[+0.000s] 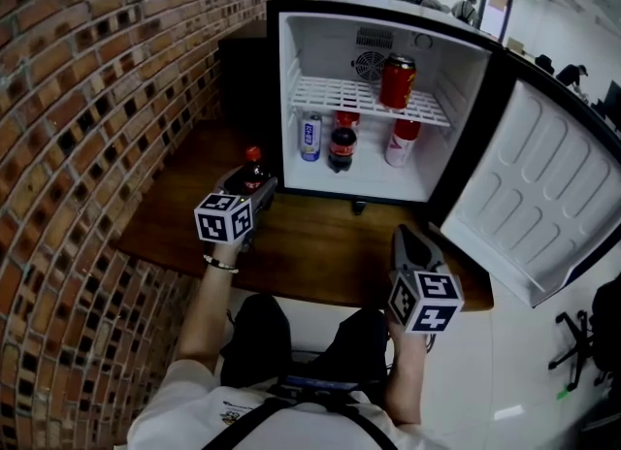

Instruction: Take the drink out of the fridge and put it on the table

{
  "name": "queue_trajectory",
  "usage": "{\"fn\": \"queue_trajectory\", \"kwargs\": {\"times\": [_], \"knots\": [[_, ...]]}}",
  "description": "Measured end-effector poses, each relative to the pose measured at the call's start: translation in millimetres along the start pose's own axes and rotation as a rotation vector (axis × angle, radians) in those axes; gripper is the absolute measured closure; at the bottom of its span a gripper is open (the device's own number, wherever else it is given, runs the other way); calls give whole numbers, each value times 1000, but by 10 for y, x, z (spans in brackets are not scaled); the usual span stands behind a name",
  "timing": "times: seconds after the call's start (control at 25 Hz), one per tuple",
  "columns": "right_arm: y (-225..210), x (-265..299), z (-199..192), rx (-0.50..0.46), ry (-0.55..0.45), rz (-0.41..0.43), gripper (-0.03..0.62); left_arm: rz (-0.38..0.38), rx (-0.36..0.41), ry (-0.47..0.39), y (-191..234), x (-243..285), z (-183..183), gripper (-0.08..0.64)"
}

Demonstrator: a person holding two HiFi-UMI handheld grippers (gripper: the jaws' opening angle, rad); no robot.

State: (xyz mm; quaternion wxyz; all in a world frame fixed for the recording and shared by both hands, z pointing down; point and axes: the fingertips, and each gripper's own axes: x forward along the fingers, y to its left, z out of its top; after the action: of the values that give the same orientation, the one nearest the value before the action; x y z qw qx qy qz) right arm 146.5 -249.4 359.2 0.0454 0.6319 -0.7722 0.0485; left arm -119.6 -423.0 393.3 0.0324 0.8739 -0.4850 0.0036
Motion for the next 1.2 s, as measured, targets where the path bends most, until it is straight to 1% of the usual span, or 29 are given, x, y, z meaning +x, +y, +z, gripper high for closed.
{"fn": "queue_trajectory", "kwargs": {"times": [0.2, 0.48, 0.8, 0.96, 1.2], "knots": [[-9, 2, -19, 7, 5, -1, 600, 29, 9, 17, 123, 42, -153, 253], [-16, 10, -41, 17, 8, 3, 600, 30, 21, 36, 138, 65, -273, 253], [-46, 8, -54, 28, 7, 3, 600, 32, 30, 34, 131, 73, -368, 253], [-41, 19, -62, 30, 9, 6, 600, 34, 29, 18, 130, 46, -386, 253], [-13, 17, -62, 37, 6, 16, 600, 34, 58, 23, 104, 18, -404, 253]]}}
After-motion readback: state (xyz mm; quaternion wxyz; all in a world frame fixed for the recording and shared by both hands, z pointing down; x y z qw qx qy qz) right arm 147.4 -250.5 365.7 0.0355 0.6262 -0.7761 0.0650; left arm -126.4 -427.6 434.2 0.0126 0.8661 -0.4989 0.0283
